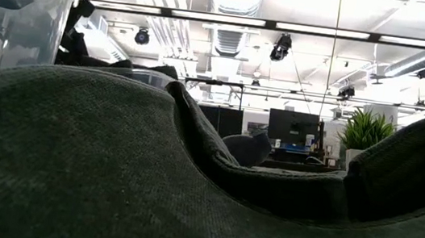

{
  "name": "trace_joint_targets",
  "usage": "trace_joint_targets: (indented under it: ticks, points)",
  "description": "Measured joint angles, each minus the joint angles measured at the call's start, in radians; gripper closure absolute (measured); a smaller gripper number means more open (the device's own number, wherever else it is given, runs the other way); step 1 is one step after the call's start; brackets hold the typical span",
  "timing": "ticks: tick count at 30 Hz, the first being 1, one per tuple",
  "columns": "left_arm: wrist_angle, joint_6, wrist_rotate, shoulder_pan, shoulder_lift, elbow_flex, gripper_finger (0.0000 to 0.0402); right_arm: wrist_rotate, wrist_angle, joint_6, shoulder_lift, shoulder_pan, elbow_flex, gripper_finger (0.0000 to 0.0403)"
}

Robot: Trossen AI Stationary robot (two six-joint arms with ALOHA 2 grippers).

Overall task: Pick & Place hat
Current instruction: Put the top gray cap into the top transparent bin

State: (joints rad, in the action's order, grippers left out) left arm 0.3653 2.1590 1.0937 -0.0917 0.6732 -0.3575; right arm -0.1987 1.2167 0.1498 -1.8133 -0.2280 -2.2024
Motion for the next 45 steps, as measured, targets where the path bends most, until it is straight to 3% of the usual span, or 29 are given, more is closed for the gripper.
trace_joint_targets:
  ticks: [7, 11, 45]
  points:
    - [-0.005, -0.085, -0.004, 0.0, -0.026, -0.023, 0.0378, 0.0, 0.0, 0.008, 0.0, 0.0, 0.0, 0.0294]
    - [0.003, -0.05, -0.036, 0.0, -0.024, -0.012, 0.0377, 0.0, 0.001, 0.008, 0.0, 0.0, 0.0, 0.03]
    - [0.019, -0.04, -0.004, 0.0, -0.036, -0.012, 0.0376, 0.0, 0.001, 0.008, 0.0, 0.0, 0.0, 0.0305]
